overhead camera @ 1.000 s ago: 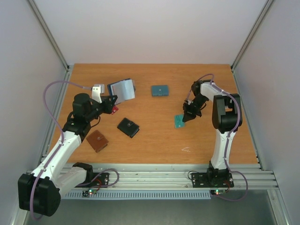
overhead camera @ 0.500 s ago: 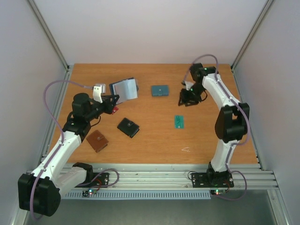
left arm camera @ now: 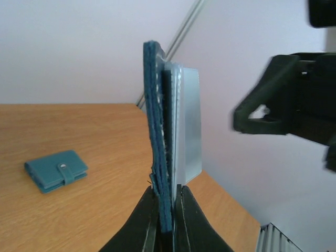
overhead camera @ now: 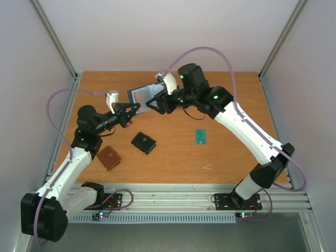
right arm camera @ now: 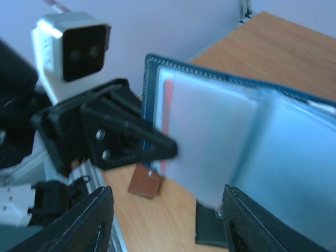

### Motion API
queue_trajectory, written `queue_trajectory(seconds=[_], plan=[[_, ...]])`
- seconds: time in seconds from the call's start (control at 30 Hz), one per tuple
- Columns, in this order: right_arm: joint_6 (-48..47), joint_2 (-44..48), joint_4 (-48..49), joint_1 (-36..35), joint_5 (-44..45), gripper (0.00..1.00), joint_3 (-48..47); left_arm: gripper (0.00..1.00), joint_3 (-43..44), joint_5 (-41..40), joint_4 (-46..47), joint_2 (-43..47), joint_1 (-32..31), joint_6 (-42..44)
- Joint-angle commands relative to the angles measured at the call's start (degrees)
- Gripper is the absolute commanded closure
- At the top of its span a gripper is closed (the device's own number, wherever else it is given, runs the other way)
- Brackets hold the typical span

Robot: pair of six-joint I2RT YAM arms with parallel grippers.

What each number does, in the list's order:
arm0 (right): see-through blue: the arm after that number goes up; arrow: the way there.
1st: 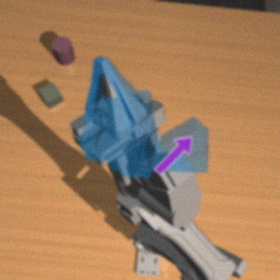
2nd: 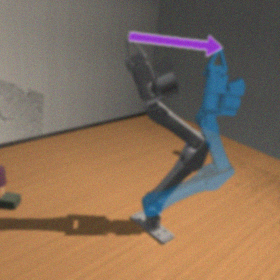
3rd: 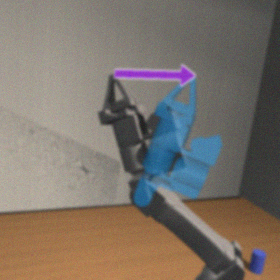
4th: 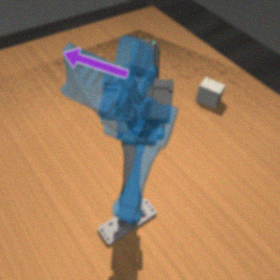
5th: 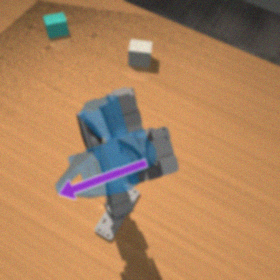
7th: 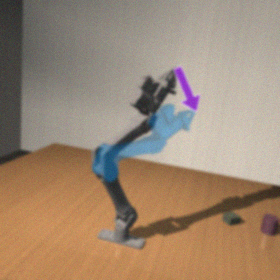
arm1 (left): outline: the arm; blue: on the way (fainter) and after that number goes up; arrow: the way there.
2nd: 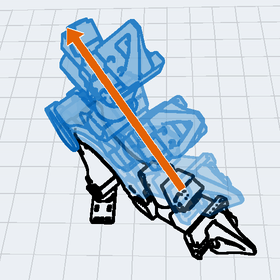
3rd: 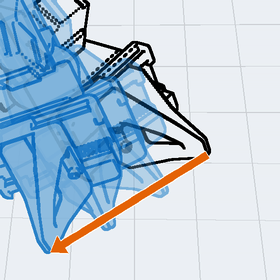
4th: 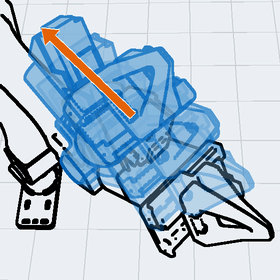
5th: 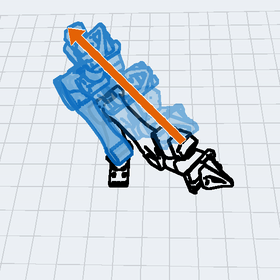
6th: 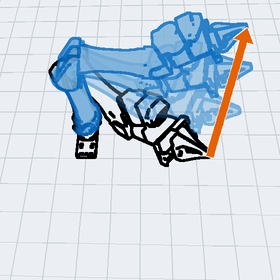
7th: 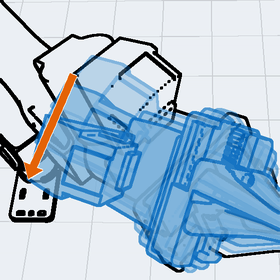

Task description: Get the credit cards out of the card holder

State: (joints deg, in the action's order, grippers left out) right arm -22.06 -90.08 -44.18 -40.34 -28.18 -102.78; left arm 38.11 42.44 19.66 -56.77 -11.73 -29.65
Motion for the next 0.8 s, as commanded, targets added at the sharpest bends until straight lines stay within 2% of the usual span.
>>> queue_trajectory(seconds=[0.0,0.1,0.27,0.4,0.6,0.67,0.77], plan=[[8.8,-4.9,8.5,-3.9,11.4,0.39,-1.7,1.00,0.0,4.4,6.3,0.3,-1.2,1.0],[11.7,-8.8,6.5,-5.5,17.0,0.27,-6.2,1.00,0.0,4.0,4.9,0.4,-2.5,3.2],[14.9,-13.7,1.3,-6.9,24.1,0.28,-12.2,1.00,0.0,3.2,5.6,0.3,-3.4,3.1],[15.3,-14.7,1.4,-6.9,23.8,0.49,-12.1,1.00,0.0,4.0,6.5,0.3,-3.6,2.8],[15.7,-15.1,-2.0,-6.5,31.6,0.67,-12.1,1.00,-0.1,4.0,7.1,0.7,-3.7,2.4],[15.5,-14.9,-2.3,-6.0,31.7,0.74,-11.9,1.00,-0.3,4.2,7.1,0.9,-3.7,1.9],[15.0,-14.8,-3.1,-5.0,30.1,0.90,-11.7,1.00,-0.4,4.4,7.9,1.0,-3.7,1.4]])
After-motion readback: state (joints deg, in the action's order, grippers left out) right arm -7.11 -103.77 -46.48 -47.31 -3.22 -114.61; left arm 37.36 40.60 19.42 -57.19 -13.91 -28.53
